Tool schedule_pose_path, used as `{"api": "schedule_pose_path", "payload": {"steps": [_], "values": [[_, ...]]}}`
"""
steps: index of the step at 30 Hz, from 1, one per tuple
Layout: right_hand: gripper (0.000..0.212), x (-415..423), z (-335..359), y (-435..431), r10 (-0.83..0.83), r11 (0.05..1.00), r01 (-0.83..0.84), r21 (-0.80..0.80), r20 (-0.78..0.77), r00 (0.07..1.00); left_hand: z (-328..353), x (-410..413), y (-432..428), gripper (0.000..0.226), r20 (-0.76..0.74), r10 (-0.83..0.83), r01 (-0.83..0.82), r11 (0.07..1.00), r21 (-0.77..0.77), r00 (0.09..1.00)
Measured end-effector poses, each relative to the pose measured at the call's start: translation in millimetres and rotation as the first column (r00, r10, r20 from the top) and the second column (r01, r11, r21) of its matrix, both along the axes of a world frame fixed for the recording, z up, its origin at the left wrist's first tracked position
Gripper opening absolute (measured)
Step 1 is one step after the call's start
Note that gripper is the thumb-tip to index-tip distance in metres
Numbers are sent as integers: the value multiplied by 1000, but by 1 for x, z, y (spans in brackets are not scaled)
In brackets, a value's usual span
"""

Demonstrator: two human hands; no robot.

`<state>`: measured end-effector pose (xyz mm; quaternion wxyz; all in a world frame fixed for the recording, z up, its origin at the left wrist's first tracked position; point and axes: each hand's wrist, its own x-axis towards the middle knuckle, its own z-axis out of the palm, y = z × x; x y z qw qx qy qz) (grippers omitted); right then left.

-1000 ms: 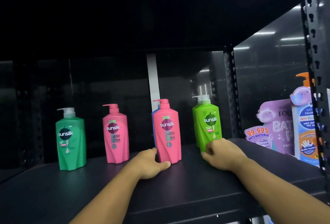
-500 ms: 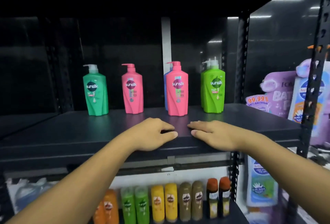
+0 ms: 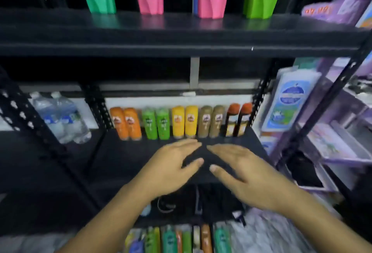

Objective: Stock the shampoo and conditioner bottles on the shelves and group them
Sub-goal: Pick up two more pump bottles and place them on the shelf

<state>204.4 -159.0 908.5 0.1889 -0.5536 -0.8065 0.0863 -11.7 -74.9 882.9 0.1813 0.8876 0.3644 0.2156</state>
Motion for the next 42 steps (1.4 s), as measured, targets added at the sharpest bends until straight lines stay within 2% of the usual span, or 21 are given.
{"api": "schedule_pose_path", "payload": {"steps": [3,6,8,9,11,13,19,27,30,36,42], "values": [[57,-12,-89,-25,-38,970,28,-240,-41,998,-92,-7,-35,52,-83,14,-32,977,-211,996],[56,-22,-179,-52,-117,847,79,-526,-39,992,-165,-14,-69,54,-183,2,-83,897,-434,983],[45,-30,-220,-67,-164,754,117,-646,-13,986,-208,-20,-84,67,-302,-8,-153,850,-504,953],[47,-32,-235,-73,-187,717,143,-682,9,982,-226,-25,-89,68,-382,-25,-197,825,-530,924],[63,-37,-264,-82,-220,629,196,-753,70,973,-260,-35,-97,62,-501,-53,-272,787,-553,864],[74,-39,-289,-88,-217,543,235,-806,136,967,-287,-43,-102,64,-550,-57,-326,753,-572,833],[71,-29,-344,-89,-161,431,341,-836,300,940,-351,-46,-106,76,-582,-69,-397,665,-632,811],[73,-1,-423,-77,-98,319,373,-871,361,927,-428,-31,-104,73,-563,-46,-425,606,-672,825],[73,8,-460,-61,-72,307,379,-873,376,924,-465,-25,-96,73,-564,-44,-440,578,-688,824],[67,24,-546,-27,-117,342,360,-868,340,933,-557,-1,-83,68,-548,-81,-420,554,-719,832],[62,50,-652,-11,-145,354,387,-852,359,922,-676,39,-75,62,-534,-58,-433,513,-741,844]]}}
